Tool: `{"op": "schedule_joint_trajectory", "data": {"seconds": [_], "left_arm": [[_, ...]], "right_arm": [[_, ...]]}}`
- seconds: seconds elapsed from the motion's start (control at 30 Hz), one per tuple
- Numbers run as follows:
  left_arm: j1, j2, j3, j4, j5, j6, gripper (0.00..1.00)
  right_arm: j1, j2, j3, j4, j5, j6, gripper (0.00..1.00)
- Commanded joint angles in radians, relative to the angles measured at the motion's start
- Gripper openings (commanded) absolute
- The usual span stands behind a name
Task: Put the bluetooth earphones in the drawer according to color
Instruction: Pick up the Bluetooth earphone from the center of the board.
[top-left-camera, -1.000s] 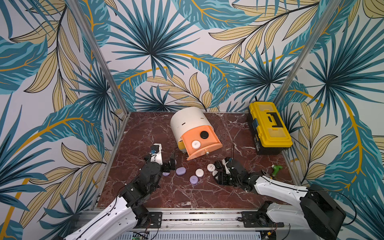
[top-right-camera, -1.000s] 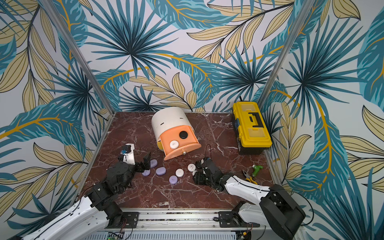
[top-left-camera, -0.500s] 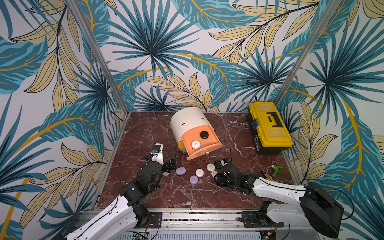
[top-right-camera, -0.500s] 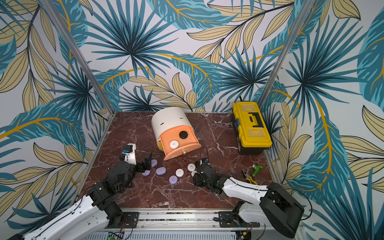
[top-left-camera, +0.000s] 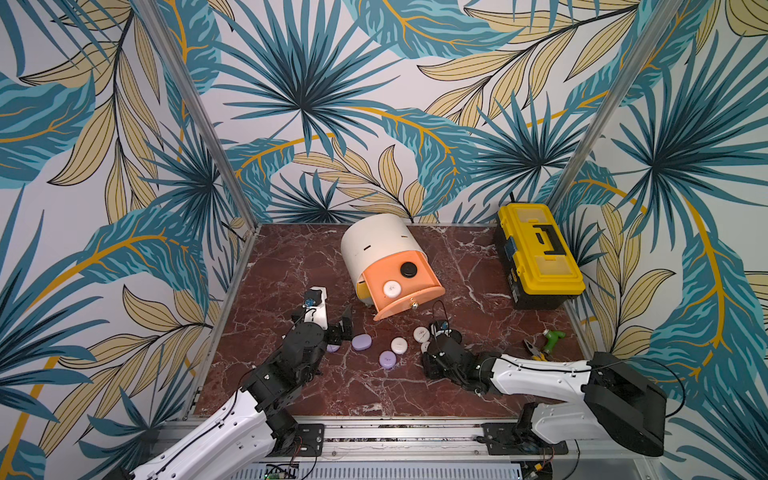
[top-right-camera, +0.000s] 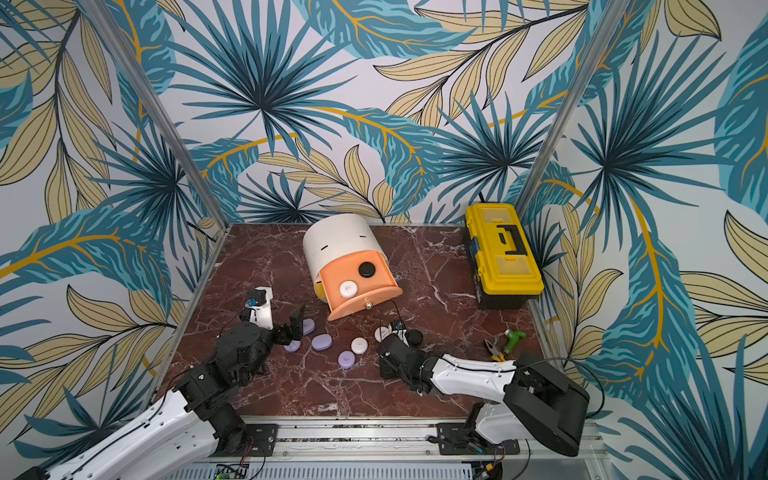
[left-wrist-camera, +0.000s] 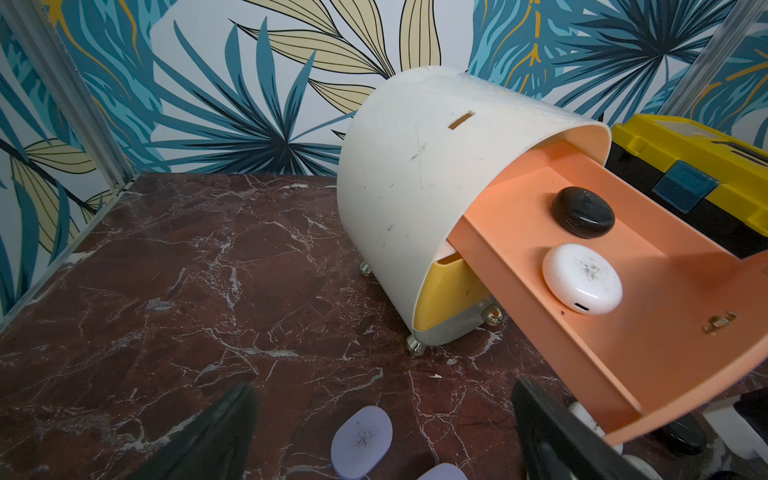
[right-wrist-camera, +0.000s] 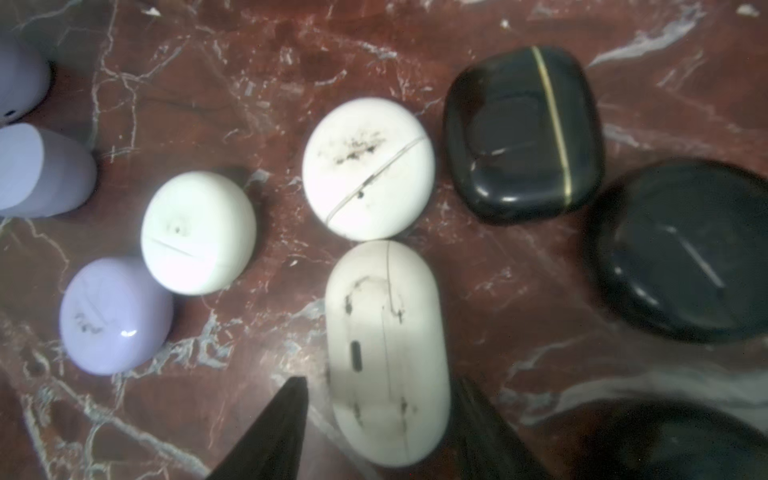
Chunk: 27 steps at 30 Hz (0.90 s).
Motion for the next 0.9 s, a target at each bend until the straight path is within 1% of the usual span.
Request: {"op": "schedule_joint_trajectory", "data": {"seconds": [0.0, 0.23, 0.43, 0.53, 0.57, 0.63, 0.73, 0.87], "left_arm": [[0.004, -0.007, -0.008, 0.018, 0.004, 0.004, 1.00], [0.004, 0.000, -0.009, 0.022, 0.015, 0.004, 1.00], [0.003, -0.001, -0.006, 0.019, 0.019, 0.004, 1.00], [0.004, -0.013, -0.004, 0.007, 0.025, 0.004, 1.00], [0.004, -0.017, -0.006, 0.006, 0.025, 0.004, 1.00], [0.004, -0.021, -0.006, 0.006, 0.024, 0.004, 1.00], [0.003, -0.023, -0.006, 0.006, 0.026, 0.004, 1.00], [0.005, -0.023, -0.007, 0.005, 0.027, 0.006, 1.00]], "right_arm": [[0.004, 0.042, 0.014, -0.064, 0.069, 0.046, 0.61], [0.012, 0.080, 0.037, -0.100, 0.101, 0.071, 0.61], [0.020, 0.053, 0.031, -0.130, 0.118, 0.092, 0.54], [0.021, 0.027, 0.031, -0.147, 0.128, 0.105, 0.50], [0.021, 0.015, 0.031, -0.193, 0.135, 0.115, 0.49], [0.021, -0.014, 0.027, -0.213, 0.147, 0.130, 0.47], [0.019, -0.063, 0.023, -0.222, 0.148, 0.137, 0.47], [0.008, -0.134, 0.053, -0.290, 0.164, 0.129, 0.46]]}}
